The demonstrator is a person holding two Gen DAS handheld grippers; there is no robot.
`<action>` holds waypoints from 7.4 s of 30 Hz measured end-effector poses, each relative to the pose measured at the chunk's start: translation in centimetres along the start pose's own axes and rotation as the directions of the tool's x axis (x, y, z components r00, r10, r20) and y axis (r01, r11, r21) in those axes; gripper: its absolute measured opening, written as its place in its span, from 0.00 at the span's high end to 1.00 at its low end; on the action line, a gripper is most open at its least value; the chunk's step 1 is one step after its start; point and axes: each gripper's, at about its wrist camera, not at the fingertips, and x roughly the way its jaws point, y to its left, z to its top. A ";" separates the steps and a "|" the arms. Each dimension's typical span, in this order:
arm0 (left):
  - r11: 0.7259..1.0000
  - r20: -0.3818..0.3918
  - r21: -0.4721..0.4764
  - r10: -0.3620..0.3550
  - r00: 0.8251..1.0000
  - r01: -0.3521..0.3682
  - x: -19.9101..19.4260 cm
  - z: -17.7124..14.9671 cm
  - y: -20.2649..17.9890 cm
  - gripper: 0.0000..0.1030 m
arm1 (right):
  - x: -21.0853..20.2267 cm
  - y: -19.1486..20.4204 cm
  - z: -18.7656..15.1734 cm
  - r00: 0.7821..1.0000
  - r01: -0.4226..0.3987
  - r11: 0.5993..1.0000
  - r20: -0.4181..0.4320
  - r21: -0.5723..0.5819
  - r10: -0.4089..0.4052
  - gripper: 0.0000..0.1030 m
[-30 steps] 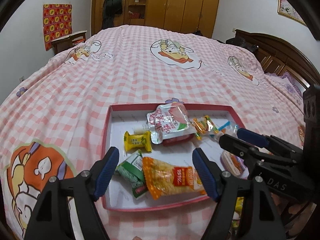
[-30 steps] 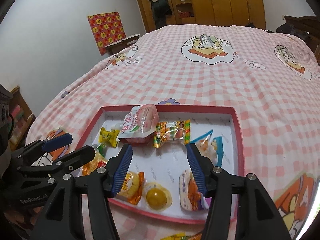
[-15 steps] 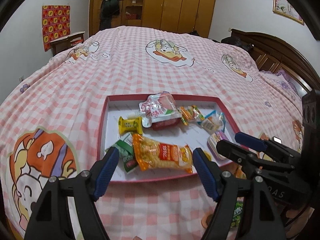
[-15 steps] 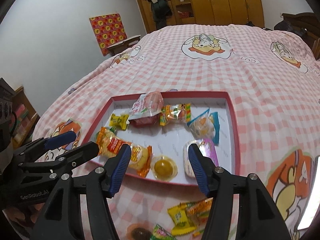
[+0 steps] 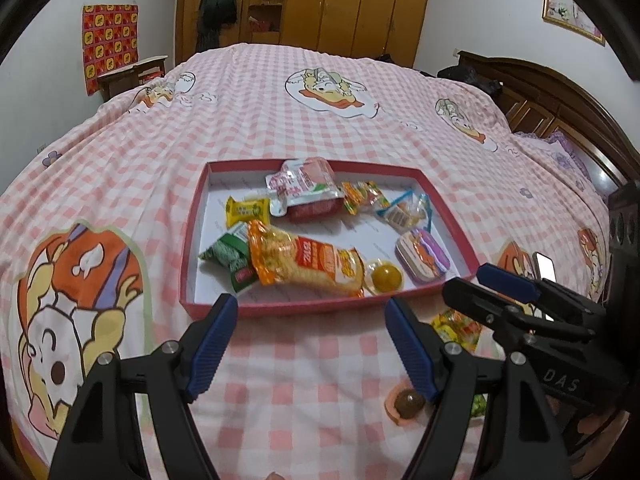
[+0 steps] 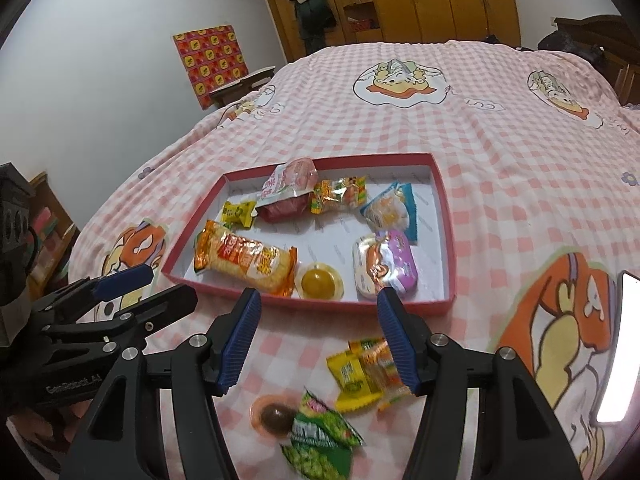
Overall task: Organize snacks
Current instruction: 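Move both open grippers back toward the loose snacks beside the tray, then grasp the brown chocolate ball with the left gripper while the right grasps the green pea pack, then carry the chocolate ball with the left gripper while the right carries the pea pack over the tray, then open both grippers to drop the chocolate ball and pea pack into the tray, then move both open grippers back toward the last yellow candy and gummy burger pack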
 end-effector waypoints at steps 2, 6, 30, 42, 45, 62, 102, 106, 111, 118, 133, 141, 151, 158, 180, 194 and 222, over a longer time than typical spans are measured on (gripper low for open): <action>1.000 -0.008 0.004 -0.007 1.000 0.007 -0.1 -0.5 -0.3 0.23 | -0.4 -0.1 -0.4 1.000 0.001 1.000 0.000 -0.001 -0.001 0.40; 1.000 -0.025 0.020 -0.022 0.999 0.022 -0.3 -1.4 -1.2 0.23 | -1.1 -0.8 -1.2 1.000 0.005 1.000 -0.008 0.002 -0.005 0.40; 0.989 -0.164 0.122 -0.058 0.985 0.079 2.9 -6.2 -4.4 0.23 | -2.6 -2.9 -6.0 0.998 0.021 0.999 -0.063 0.040 -0.019 0.40; 0.968 -0.165 0.238 -0.044 0.985 0.083 3.8 -7.7 -6.9 0.48 | -2.4 -4.3 -6.9 0.997 0.014 0.996 -0.073 0.091 -0.007 0.40; 0.962 -0.165 0.258 -0.047 0.985 0.089 4.1 -7.9 -7.3 0.60 | -2.4 -4.5 -6.9 0.997 0.012 0.995 -0.073 0.099 -0.005 0.40; 0.978 -0.111 0.197 -0.043 0.993 0.065 2.5 -7.4 -4.8 0.66 | -2.0 -3.3 -7.2 0.996 -0.016 0.997 -0.089 0.082 0.024 0.40; 0.999 -0.040 0.040 -0.029 0.999 0.030 0.0 -5.3 0.3 0.66 | -1.5 1.4 -6.3 0.994 -0.076 0.997 -0.083 -0.030 0.073 0.69; 0.999 -0.019 0.045 -0.028 0.999 0.028 -0.5 -4.3 0.2 0.66 | -1.7 1.4 -5.3 0.995 -0.074 0.997 -0.073 -0.035 0.071 0.69; 0.998 0.010 0.054 -0.021 1.000 0.020 -0.7 -2.8 -0.1 0.66 | -1.9 1.6 -3.8 0.997 -0.063 0.997 -0.047 -0.054 0.061 0.69; 0.998 0.033 0.060 -0.019 0.999 0.017 -0.5 -0.6 0.0 0.66 | -1.4 1.5 -1.7 0.999 -0.045 0.997 -0.022 -0.062 0.044 0.69; 0.997 0.029 0.069 -0.018 0.999 0.016 4.5 4.1 -0.4 0.66 | 1.8 0.3 2.4 0.999 -0.029 0.999 0.017 -0.041 0.030 0.69; 0.998 -0.001 0.063 -0.009 1.000 0.009 7.9 5.1 -0.1 0.66 | 4.4 -0.7 3.4 1.000 -0.026 0.999 0.006 -0.020 0.026 0.69; 0.999 -0.031 0.049 0.010 0.999 -0.008 11.0 5.1 0.8 0.66 | 7.0 -1.9 3.8 1.000 -0.013 1.000 -0.014 0.004 0.013 0.69; 0.996 -0.009 0.081 0.042 0.999 -0.042 11.9 5.0 0.8 0.66 | 8.1 -2.4 4.1 1.000 -0.006 1.000 -0.004 0.015 0.006 0.69; 0.997 -0.001 0.067 0.044 0.999 -0.044 12.0 5.0 1.5 0.65 | 8.9 -3.4 4.0 0.999 -0.038 0.996 0.001 0.081 0.038 0.65; 0.998 -0.006 0.042 0.041 0.999 -0.040 9.8 4.7 0.9 0.45 | 6.8 -2.9 3.4 0.994 -0.100 0.991 0.048 0.083 0.097 0.43; 1.000 0.009 0.023 0.000 1.000 0.000 3.9 1.7 -1.1 0.41 | 1.0 -3.7 0.0 0.995 -0.075 0.993 0.067 0.094 0.069 0.42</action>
